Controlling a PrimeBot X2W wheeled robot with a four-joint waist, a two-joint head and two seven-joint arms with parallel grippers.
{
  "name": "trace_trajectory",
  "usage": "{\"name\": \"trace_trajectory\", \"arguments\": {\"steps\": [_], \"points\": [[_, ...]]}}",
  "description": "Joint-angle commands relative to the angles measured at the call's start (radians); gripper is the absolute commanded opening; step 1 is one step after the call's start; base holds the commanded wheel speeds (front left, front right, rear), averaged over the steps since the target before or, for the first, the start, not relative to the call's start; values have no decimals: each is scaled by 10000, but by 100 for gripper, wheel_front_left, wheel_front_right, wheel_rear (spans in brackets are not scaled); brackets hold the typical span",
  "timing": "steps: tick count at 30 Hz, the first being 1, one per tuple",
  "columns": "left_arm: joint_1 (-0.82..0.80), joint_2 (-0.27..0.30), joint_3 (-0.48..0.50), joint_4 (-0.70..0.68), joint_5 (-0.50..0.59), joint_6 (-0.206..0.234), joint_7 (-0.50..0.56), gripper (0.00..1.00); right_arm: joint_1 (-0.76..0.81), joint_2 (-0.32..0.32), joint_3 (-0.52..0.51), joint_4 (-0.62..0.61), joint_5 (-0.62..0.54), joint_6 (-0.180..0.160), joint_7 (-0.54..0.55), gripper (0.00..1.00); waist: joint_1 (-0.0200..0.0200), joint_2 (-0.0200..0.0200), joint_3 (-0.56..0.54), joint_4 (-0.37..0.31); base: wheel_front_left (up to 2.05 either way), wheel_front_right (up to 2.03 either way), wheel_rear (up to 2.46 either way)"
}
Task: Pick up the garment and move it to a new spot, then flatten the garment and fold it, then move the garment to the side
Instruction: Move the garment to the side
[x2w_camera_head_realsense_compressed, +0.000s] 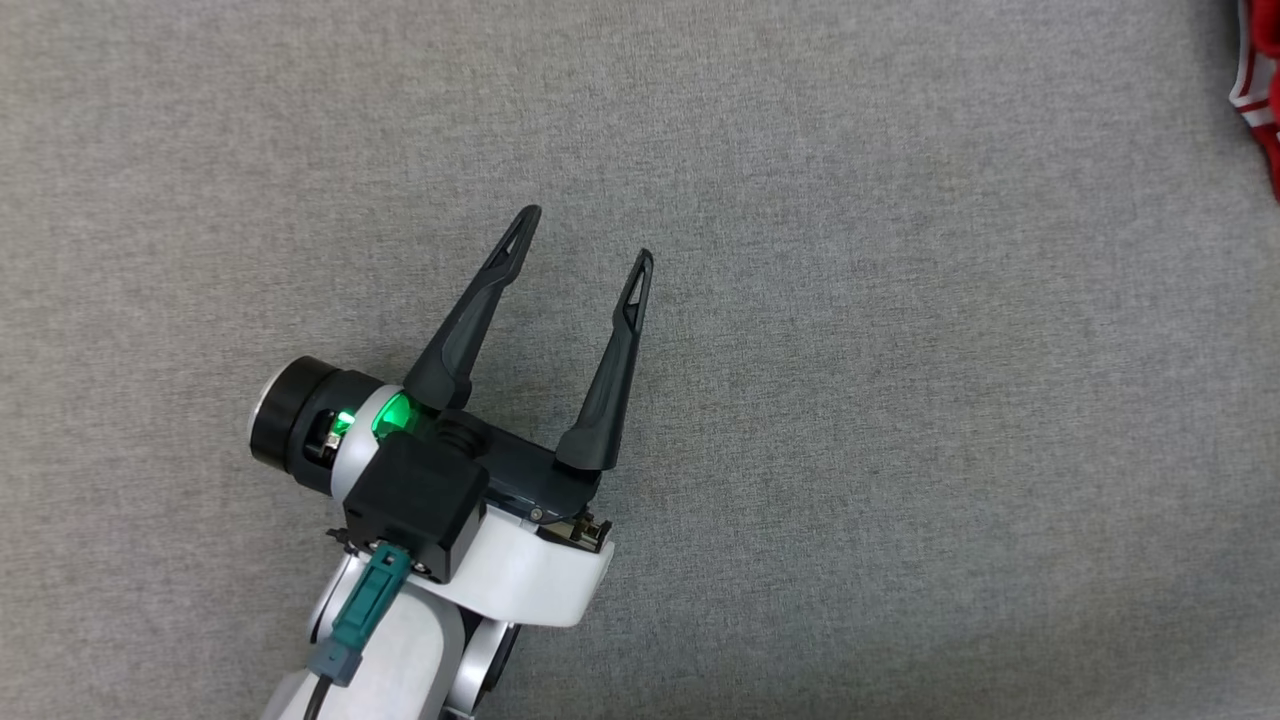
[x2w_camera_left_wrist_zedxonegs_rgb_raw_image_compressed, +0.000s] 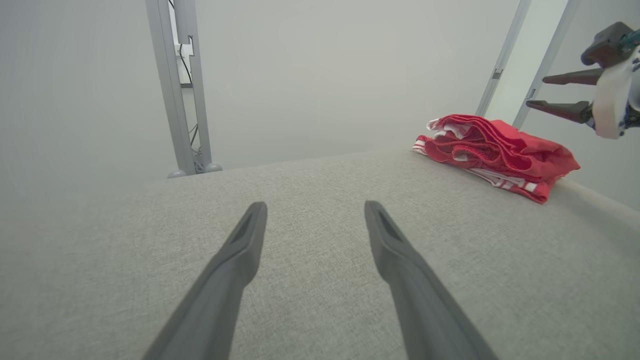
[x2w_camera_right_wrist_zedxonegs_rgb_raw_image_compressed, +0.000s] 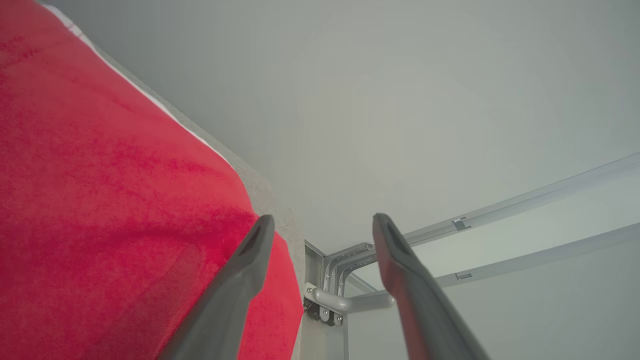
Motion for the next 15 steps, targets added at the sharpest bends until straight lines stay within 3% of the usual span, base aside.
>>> {"name": "trace_trajectory", "arguments": {"steps": [1, 5, 9, 15], "points": [[39, 0, 0, 65, -62, 51, -50, 100, 195, 150, -316, -498, -641, -5, -46, 100, 0, 0, -171, 50, 0, 0, 0], [164, -54, -8, 273, -202, 140, -161, 100, 945, 1232, -1168, -1731, -1407, -5, -44, 100, 0, 0, -631, 117, 0, 0, 0], [483, -124, 109, 581, -414, 371, -384, 100, 2018, 2836, -1460, -2936, -25, -5, -44, 100, 0, 0, -1470, 250, 0, 0, 0], [1014, -114, 561, 1176, -814, 662, -913, 100, 3182, 3950, -677, -3907, 1997, -5, -44, 100, 0, 0, -2579, 341, 0, 0, 0]]}}
